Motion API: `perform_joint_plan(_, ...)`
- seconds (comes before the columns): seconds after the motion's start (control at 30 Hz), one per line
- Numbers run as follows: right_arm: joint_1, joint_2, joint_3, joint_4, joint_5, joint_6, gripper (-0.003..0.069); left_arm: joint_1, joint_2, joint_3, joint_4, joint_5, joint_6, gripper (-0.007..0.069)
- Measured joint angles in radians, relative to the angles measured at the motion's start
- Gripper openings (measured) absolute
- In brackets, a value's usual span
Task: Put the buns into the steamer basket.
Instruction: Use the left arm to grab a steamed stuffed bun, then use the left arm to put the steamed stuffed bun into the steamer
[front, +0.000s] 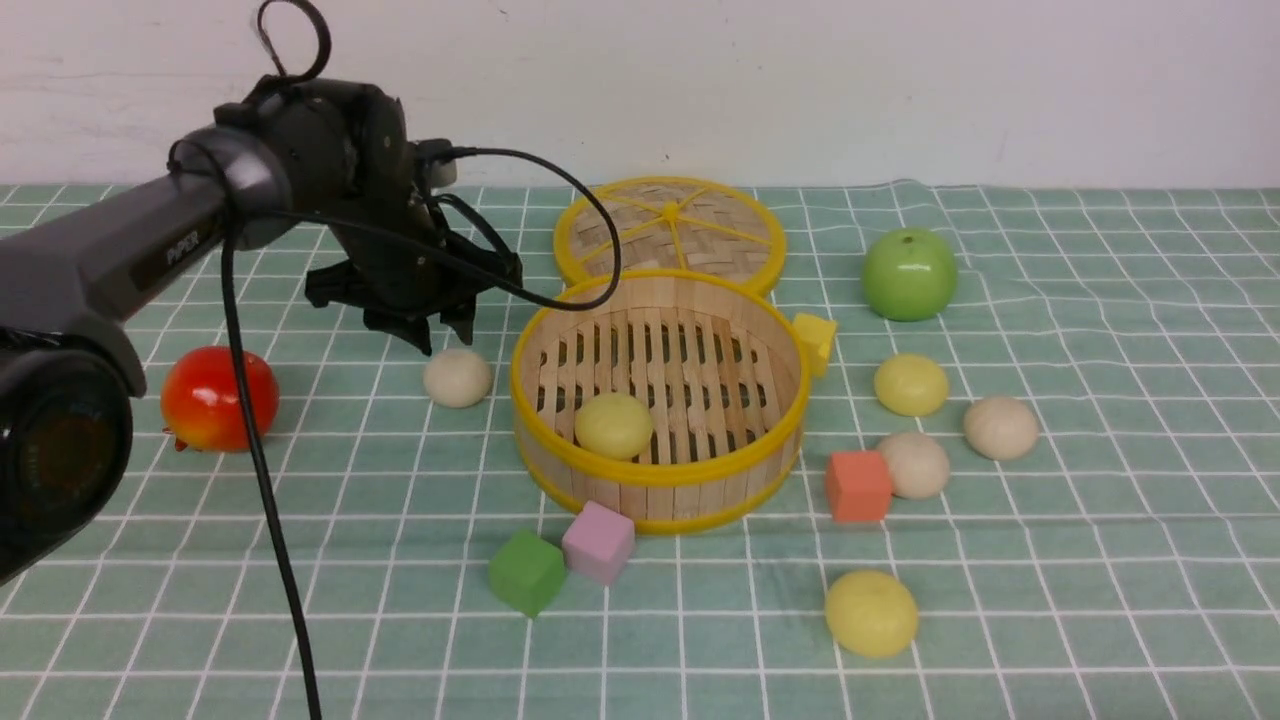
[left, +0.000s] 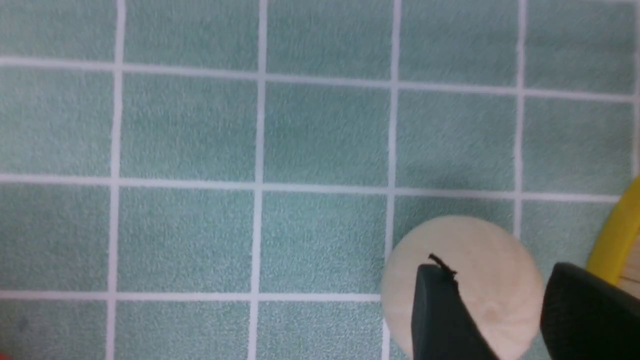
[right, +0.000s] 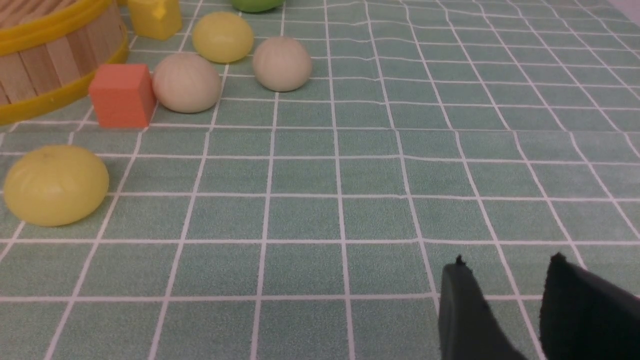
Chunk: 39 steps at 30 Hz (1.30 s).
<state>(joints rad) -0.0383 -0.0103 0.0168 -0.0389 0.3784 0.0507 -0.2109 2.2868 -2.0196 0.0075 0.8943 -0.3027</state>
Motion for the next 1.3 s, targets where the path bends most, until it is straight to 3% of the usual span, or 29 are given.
perform_joint_plan(0.3,0.000,0.000,0.000,0.000,0.000,0.000,0.0239,0.000,0.019,0.000,-0.002,0.006,-0.007,0.0267)
perform_joint_plan(0.63,0.000,0.000,0.000,0.000,0.000,0.000,0.0239,0.000,0.019,0.000,-0.002,0.022,-0.007,-0.0006)
perform_joint_plan(0.9,0.000,0.000,0.000,0.000,0.000,0.000,0.0239,-0.005,-0.001,-0.065,-0.026,0.083,-0.007,-0.0013)
perform_joint_plan(1.3,0.000,0.000,0.000,0.000,0.000,0.000,0.0239,-0.173,-0.037,-0.125,-0.068,0.116,0.019,-0.0013)
